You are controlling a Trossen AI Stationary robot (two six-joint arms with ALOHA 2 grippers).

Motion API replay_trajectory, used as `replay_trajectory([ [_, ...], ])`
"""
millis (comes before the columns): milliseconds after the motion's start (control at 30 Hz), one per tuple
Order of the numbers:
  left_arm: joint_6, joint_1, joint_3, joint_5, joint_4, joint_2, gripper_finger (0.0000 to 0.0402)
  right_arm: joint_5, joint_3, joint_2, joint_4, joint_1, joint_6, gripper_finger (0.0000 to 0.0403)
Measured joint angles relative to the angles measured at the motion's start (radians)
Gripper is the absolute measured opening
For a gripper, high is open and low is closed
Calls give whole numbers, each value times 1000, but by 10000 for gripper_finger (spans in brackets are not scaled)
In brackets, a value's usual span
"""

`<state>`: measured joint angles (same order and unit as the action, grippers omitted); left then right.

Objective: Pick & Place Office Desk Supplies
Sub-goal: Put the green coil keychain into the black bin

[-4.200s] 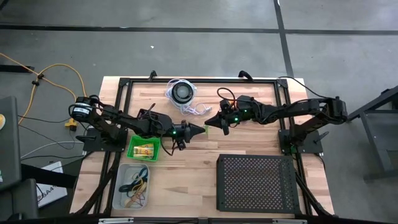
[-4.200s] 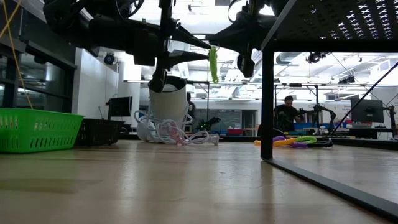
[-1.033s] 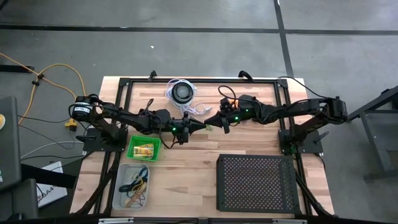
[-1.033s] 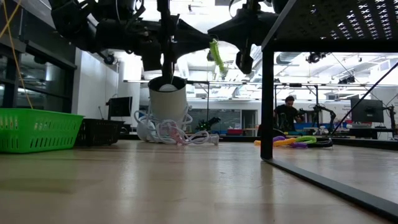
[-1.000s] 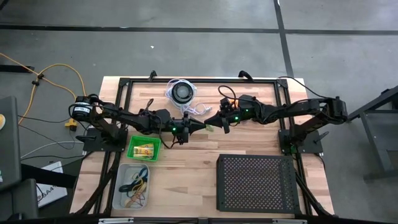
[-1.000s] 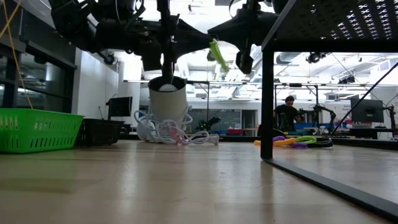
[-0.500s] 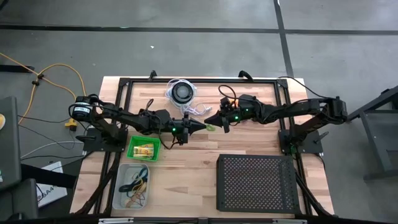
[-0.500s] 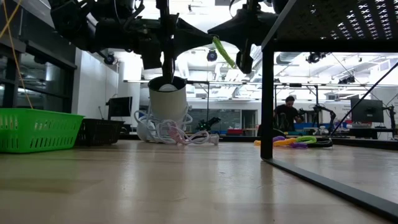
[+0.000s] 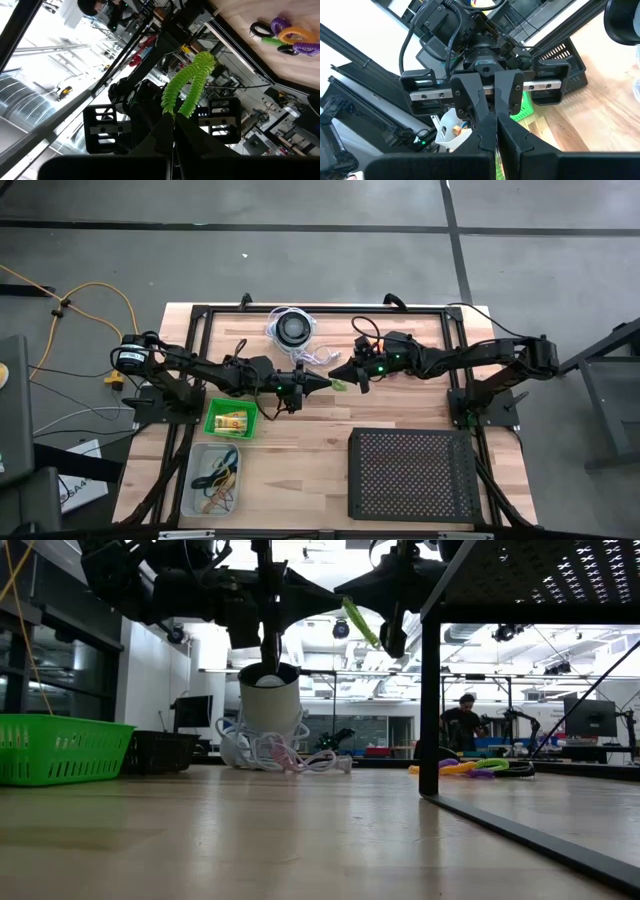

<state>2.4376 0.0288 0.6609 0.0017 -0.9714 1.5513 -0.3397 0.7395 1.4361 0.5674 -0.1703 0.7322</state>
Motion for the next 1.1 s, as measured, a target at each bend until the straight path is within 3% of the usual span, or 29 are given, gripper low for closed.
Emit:
replay_trajectory([
  [200,0,0,0,-3,-3,0,1,0,0,0,-1,0,-3,11],
  [700,0,2,0,-8,-5,0,1,25,0,0,-5,1,-3,120],
  [1100,-4,1,0,-3,-3,0,1,139,0,0,79,0,-45,139],
])
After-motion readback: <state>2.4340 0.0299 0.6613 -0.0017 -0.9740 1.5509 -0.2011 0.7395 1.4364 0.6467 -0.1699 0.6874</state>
